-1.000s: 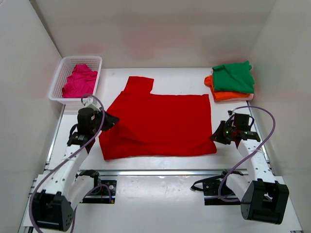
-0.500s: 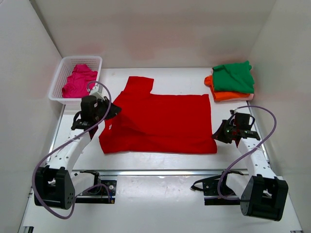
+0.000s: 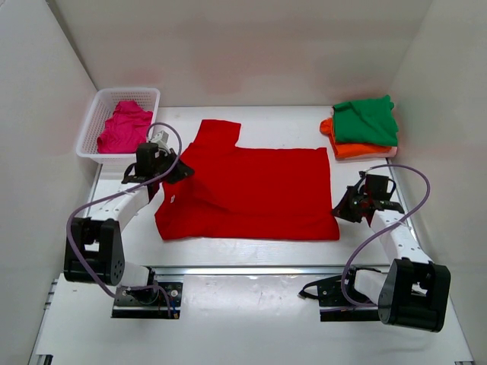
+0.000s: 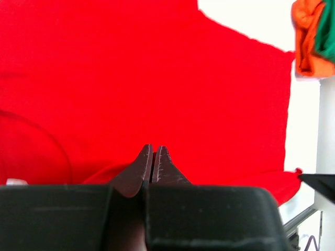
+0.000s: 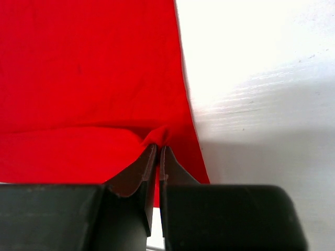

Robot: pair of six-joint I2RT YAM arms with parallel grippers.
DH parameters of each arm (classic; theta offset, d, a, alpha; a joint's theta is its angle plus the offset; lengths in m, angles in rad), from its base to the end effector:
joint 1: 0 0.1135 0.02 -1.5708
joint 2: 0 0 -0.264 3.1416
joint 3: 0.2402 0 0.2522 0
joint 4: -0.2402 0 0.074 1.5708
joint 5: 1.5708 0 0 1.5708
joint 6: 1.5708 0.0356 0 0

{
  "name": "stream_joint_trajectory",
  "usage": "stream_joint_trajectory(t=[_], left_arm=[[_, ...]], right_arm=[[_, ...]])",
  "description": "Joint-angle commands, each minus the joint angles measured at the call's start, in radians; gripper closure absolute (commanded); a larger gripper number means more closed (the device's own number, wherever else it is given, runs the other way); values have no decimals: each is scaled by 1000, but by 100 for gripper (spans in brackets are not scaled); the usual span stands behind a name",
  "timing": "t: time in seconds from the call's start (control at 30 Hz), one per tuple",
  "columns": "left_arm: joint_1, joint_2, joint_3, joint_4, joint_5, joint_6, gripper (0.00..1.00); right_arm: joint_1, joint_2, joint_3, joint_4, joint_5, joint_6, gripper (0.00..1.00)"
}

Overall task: Fold and stack the t-shirts
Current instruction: Fold the flattened tshirt in 1/3 of the way

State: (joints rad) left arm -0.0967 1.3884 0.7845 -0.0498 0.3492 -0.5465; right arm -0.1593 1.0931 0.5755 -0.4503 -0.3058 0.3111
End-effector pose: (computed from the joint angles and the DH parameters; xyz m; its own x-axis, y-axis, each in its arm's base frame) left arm 0.2906 -0.0404 0.2181 -0.7048 -0.4223 -0.5701 -0.0061 0.8071 -0.5903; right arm 0.2015 -0.0215 0.1900 -0.7795 0.4209 -0.4639 0.2325 0.8821 0.4096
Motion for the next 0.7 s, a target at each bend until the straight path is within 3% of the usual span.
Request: stream_joint_trajectory(t=[0.0,0.37,0.43,0.47,0.5,0.57,0.67], left_arm=[[-1,23,88,71,33,-7,100],[-15,210,275,50,79,-15,100],[-9,239,297,50,114,-6,88],[-9,245,295,51,138,-12,71],[0,251,288,59,149,-13,59],[20,238,288,59,183,-43,45],[67,140,266,-22,157,-44,39]], right_arm=[[4,11,-11,58,25,0,100],[0,25,-26,85,33,-3,100],[1,24,-28,88,30,5,100],[3,28,-31,88,33,3,100],[1,22,-28,93,28,0,95],[0,16,-29,94,23,5,85],[-2,-5,-17,99,43,5,65]])
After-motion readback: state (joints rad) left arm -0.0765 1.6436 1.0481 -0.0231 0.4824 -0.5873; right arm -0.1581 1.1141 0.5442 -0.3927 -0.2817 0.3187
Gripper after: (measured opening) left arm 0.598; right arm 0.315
